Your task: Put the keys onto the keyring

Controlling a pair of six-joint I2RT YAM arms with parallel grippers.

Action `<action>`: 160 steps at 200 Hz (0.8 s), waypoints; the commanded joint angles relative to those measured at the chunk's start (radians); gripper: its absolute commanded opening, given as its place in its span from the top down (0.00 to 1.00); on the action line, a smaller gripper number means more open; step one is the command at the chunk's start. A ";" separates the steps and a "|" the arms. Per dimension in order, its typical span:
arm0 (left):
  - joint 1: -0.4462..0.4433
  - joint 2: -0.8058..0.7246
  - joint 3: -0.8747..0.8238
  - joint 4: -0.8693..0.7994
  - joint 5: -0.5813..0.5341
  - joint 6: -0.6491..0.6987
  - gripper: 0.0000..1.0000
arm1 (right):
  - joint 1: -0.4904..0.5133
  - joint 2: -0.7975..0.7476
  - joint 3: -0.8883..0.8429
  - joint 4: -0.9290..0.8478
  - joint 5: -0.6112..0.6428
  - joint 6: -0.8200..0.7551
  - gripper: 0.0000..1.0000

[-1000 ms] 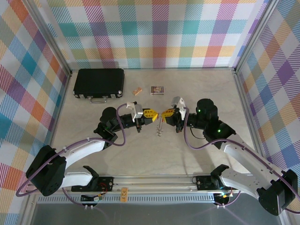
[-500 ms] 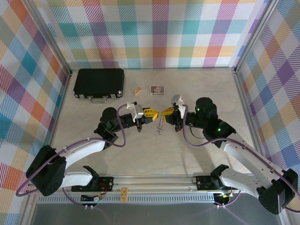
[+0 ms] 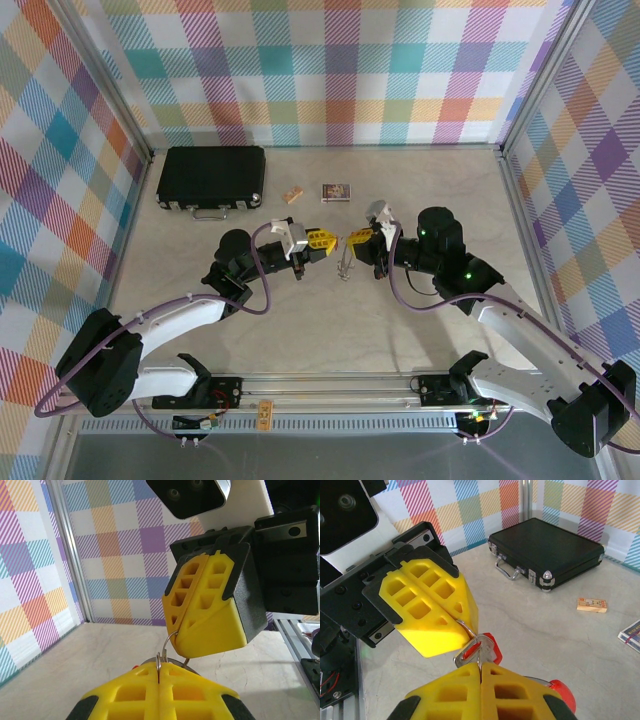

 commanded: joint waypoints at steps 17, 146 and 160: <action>-0.013 0.006 0.006 0.039 0.025 0.019 1.00 | 0.005 0.008 0.039 0.001 -0.008 0.021 1.00; -0.016 0.005 0.016 -0.002 0.003 0.029 1.00 | 0.010 0.023 0.040 0.012 -0.029 0.028 1.00; -0.016 0.002 0.015 -0.005 -0.010 0.031 1.00 | 0.011 0.023 0.039 0.010 -0.029 0.026 1.00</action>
